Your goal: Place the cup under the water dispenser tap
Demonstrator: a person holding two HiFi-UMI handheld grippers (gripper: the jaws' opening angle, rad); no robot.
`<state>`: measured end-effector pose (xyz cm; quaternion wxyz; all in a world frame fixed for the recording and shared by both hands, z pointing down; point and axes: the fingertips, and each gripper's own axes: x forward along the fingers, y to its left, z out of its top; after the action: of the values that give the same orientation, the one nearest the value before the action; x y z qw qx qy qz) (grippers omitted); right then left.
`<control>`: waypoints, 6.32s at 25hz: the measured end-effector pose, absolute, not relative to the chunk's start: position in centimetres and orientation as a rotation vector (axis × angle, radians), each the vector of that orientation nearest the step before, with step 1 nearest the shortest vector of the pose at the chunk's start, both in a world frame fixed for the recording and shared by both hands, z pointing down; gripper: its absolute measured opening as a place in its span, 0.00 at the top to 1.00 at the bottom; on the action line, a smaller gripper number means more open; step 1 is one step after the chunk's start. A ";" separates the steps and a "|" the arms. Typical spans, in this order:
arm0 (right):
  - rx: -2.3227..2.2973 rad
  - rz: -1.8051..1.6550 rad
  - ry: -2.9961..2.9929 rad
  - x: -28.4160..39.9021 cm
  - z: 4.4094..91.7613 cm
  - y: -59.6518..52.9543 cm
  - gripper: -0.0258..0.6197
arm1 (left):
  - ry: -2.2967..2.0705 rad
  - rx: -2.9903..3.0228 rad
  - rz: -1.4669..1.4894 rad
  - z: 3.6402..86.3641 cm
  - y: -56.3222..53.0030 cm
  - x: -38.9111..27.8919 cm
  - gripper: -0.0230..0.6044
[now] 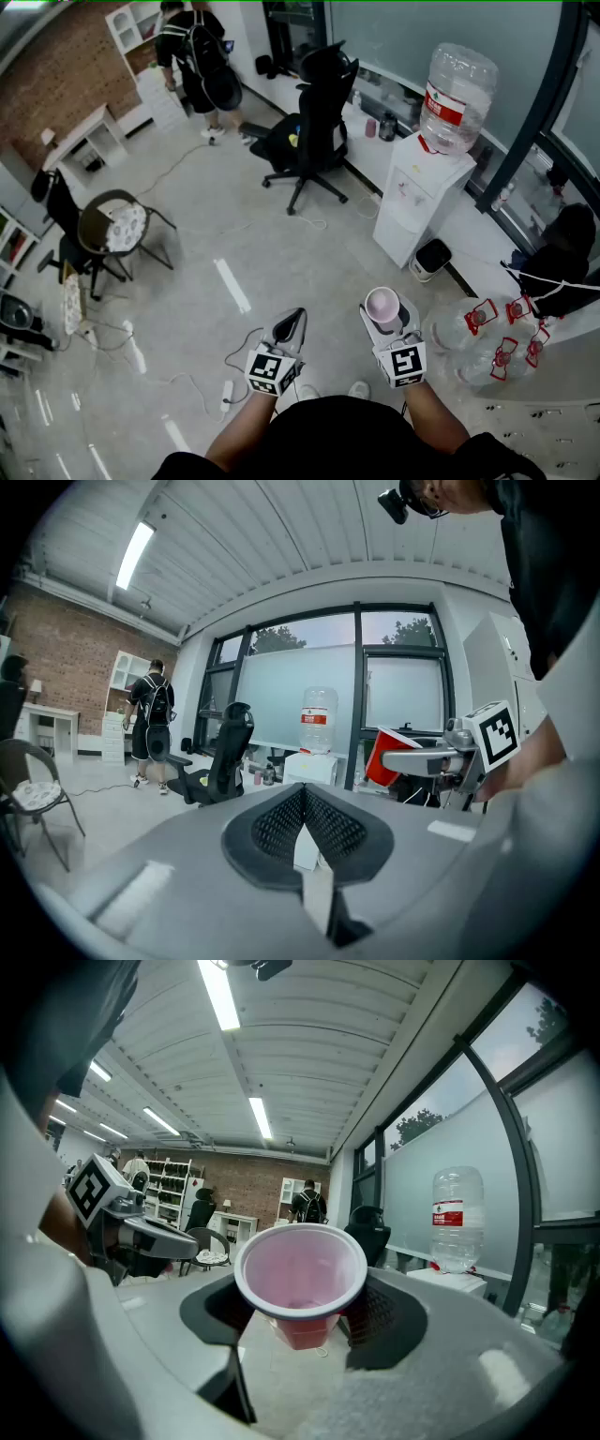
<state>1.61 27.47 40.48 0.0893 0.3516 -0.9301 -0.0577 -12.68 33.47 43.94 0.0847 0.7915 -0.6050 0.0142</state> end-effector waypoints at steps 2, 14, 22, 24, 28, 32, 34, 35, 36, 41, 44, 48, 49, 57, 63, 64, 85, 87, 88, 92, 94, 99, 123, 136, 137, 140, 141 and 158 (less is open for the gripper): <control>1.040 -0.174 -2.764 1.3 40.8 27.5 0.54 | -1.812 2.355 0.038 44.2 33.5 -13.1 0.94; 1.120 -0.172 -2.756 -0.7 41.1 28.6 0.51 | -1.783 2.363 0.032 45.3 35.2 -15.5 0.94; 1.199 -0.151 -2.711 -1.7 41.7 29.0 0.51 | -1.722 2.388 0.088 46.2 35.8 -17.2 0.94; 1.200 -0.146 -2.701 -2.0 41.8 28.4 0.51 | -1.711 2.386 0.090 46.5 35.5 -17.3 0.94; 1.203 -0.148 -2.688 -1.9 42.2 25.8 0.51 | -1.709 2.384 0.078 47.0 33.3 -17.1 0.94; 1.203 -0.133 -2.681 -1.6 42.7 22.7 0.51 | -1.697 2.389 0.095 47.2 30.3 -16.9 0.94; 1.202 -0.127 -2.678 -1.6 42.9 21.0 0.51 | -1.700 2.392 0.109 47.1 28.4 -17.1 0.94; 1.204 -0.126 -2.677 -1.5 42.8 20.1 0.51 | -1.703 2.391 0.115 47.1 27.3 -17.2 0.94; 1.206 -0.126 -2.676 -1.4 42.7 19.1 0.51 | -1.705 2.390 0.118 47.0 26.3 -17.2 0.94; 1.202 -0.128 -2.681 -0.6 42.7 14.4 0.51 | -1.706 2.402 0.139 46.8 20.8 -16.3 0.94; 1.206 -0.112 -2.677 0.2 43.2 11.7 0.51 | -1.689 2.414 0.155 46.9 17.9 -15.1 0.94; 1.208 -0.077 -2.687 1.2 43.4 8.8 0.51 | -1.676 2.407 0.157 46.9 14.8 -13.9 0.94; 1.208 -0.073 -2.691 1.4 43.4 8.2 0.51 | -1.676 2.405 0.160 46.9 14.1 -13.7 0.94; 1.227 -0.059 -2.692 3.5 43.7 4.1 0.51 | -1.671 2.411 0.198 46.7 10.6 -11.8 0.94; 1.238 -0.034 -2.685 4.0 44.6 2.7 0.51 | -1.651 2.426 0.204 46.8 8.9 -11.1 0.94; 1.239 -0.030 -2.681 4.0 44.8 2.4 0.51 | -1.647 2.428 0.203 46.8 8.6 -11.0 0.94; 1.453 0.054 -2.552 0.9 46.1 -8.8 0.51 | -1.478 2.562 0.175 45.4 -6.2 -15.2 0.94; 1.479 0.046 -2.538 0.5 45.9 -9.9 0.51 | -1.442 2.584 0.171 45.2 -7.6 -15.5 0.94; 1.490 0.043 -2.526 0.3 45.8 -10.3 0.51 | -1.423 2.594 0.173 45.2 -8.3 -15.6 0.94; 1.530 0.045 -2.477 -0.3 45.7 -11.7 0.51 | -1.353 2.626 0.180 45.4 -10.5 -16.1 0.94; 1.562 0.059 -2.455 -0.6 45.8 -12.3 0.51 | -1.318 2.642 0.182 45.6 -11.5 -16.3 0.94; 1.621 0.097 -2.400 -1.6 46.6 -12.7 0.51 | -1.257 2.665 0.177 46.0 -13.8 -17.1 0.94; 1.818 0.193 -2.157 2.2 51.6 -17.8 0.51 | -0.931 2.783 0.303 51.3 -19.3 -14.0 0.94; 1.797 0.240 -2.124 6.2 58.6 -20.9 0.51 | -0.879 2.828 0.371 55.8 -22.9 -9.0 0.94; 1.801 0.244 -2.115 6.4 59.1 -21.0 0.51 | -0.879 2.828 0.364 55.9 -23.2 -8.7 0.94; 1.820 0.266 -2.095 7.3 60.8 -21.4 0.51 | -0.923 2.775 0.374 57.4 -24.4 -8.7 0.94; 1.829 0.276 -2.091 7.5 61.4 -21.7 0.51 | -0.938 2.743 0.398 58.0 -24.8 -8.8 0.94; 1.843 0.385 -2.000 12.0 76.0 -26.4 0.51 | -0.973 2.739 0.387 67.2 -27.1 -5.3 0.94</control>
<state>12.02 -26.42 75.95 0.1962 0.6578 -0.7141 0.1373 -5.30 -27.14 67.18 0.1043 0.9289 -0.3301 0.1312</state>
